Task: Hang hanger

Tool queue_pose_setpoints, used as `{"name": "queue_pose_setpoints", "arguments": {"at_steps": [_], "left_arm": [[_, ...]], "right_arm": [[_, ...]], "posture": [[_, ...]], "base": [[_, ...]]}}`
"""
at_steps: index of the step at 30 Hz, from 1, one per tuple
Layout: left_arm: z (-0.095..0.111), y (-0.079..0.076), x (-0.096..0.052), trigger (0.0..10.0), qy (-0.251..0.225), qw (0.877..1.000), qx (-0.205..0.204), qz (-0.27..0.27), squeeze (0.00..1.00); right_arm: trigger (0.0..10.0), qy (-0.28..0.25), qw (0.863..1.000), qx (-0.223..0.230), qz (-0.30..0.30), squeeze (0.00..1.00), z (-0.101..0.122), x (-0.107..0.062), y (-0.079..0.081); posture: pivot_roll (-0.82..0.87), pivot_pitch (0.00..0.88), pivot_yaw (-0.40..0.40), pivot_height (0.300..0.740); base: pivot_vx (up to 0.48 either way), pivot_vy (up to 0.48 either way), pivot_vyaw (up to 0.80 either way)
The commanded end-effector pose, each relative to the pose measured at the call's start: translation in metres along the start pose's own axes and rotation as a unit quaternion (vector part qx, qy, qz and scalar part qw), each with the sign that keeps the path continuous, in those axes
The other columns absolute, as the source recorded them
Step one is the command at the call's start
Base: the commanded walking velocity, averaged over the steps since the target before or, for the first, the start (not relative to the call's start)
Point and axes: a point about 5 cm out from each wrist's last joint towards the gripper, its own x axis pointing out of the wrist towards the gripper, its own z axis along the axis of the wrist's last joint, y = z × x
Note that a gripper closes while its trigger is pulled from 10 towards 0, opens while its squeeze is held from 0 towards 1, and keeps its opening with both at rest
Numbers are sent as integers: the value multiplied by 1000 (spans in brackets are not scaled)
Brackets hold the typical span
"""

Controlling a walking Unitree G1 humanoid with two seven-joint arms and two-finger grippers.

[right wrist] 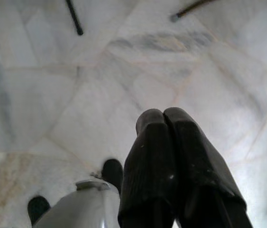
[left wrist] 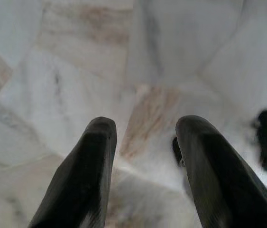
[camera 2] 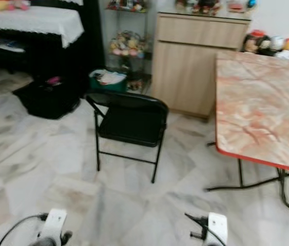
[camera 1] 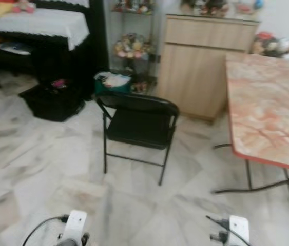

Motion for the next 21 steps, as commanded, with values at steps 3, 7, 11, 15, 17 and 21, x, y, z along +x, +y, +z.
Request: {"name": "queue_pose_setpoints", "arguments": {"at_steps": [3, 7, 11, 15, 17, 21], "left_arm": [[4, -3, 1, 10000, -3, 1000, 4, -6, 0], [3, -4, 1, 10000, -3, 1000, 6, -7, 0], [3, -4, 1, 10000, -3, 1000, 6, -8, 0], [3, -4, 1, 10000, -3, 1000, 6, -8, 0], [3, -4, 1, 10000, -3, 1000, 6, -8, 0], [3, -4, 1, 10000, -3, 1000, 6, -8, 0]], "right_arm": [[10000, 7, 1000, 0, -4, 0, -4, -1, -3], [10000, 2, 1000, 4, -3, 0, -3, -1, -3], [10000, 2, 1000, 4, -3, 0, -4, -1, -3], [10000, 2, 1000, 4, -3, 0, -4, -1, -3], [10000, 2, 1000, 4, -3, 0, -4, -1, -3], [10000, 2, 1000, 4, -3, 0, -4, -1, -3]], "posture": [[-126, 0, 30, 740], [-125, 0, 27, 740], [-125, 0, 27, 740], [-125, 0, 27, 740], [-125, 0, 27, 740], [-125, 0, 27, 740]], "base": [[0, 0, -788], [0, 0, -197], [0, 0, 0], [0, 0, 0], [0, 0, 0], [0, 0, 0]]}}
